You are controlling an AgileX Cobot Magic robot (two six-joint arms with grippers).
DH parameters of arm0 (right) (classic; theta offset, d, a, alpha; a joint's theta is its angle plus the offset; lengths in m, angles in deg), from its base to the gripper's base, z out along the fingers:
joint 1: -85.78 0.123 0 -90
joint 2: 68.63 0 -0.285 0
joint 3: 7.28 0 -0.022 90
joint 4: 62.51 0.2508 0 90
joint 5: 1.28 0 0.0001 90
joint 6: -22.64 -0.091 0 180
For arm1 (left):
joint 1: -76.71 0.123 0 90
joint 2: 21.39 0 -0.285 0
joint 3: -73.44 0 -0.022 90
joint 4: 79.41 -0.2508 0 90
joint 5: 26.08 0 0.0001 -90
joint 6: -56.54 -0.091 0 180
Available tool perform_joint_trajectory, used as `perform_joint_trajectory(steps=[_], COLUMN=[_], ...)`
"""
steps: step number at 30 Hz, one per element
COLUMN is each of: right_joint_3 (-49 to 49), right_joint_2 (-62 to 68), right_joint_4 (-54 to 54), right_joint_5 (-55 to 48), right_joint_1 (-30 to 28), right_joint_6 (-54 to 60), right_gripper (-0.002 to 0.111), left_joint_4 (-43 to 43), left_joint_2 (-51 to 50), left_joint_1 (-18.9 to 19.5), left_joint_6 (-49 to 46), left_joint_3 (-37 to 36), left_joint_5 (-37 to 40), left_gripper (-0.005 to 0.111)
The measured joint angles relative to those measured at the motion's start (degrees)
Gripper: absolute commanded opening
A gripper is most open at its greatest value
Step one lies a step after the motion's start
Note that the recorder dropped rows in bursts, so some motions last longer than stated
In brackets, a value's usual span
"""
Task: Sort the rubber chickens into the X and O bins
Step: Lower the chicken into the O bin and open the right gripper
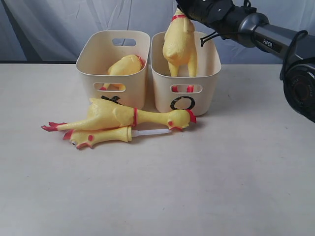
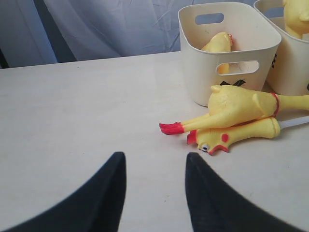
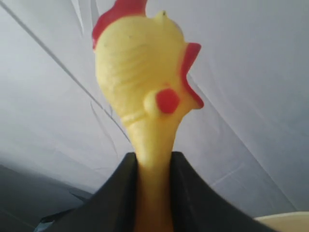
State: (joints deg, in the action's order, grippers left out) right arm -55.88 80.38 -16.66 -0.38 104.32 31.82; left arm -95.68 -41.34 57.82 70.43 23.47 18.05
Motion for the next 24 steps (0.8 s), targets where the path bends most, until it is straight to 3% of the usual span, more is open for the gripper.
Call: perform_joint_trajectory(steps=[18, 24], right_joint_3=[-0.23, -0.23], right_joint_2=[2.66, 2.66], right_joint_4=[-0.09, -0.09], right_joint_5=[-2.71, -1.95], right_joint_1=[0.74, 1.37], right_joint_6=[0.14, 0.14], right_gripper=[0.0, 0.026], left_joint_4=[0.0, 0.0], left_joint_2=[0.0, 0.0], left_joint_1=[0.0, 0.0], left_joint_6=[0.0, -0.13], left_joint_3=[0.0, 0.0], left_joint_5=[0.0, 0.0], left_gripper=[0.039, 0.039])
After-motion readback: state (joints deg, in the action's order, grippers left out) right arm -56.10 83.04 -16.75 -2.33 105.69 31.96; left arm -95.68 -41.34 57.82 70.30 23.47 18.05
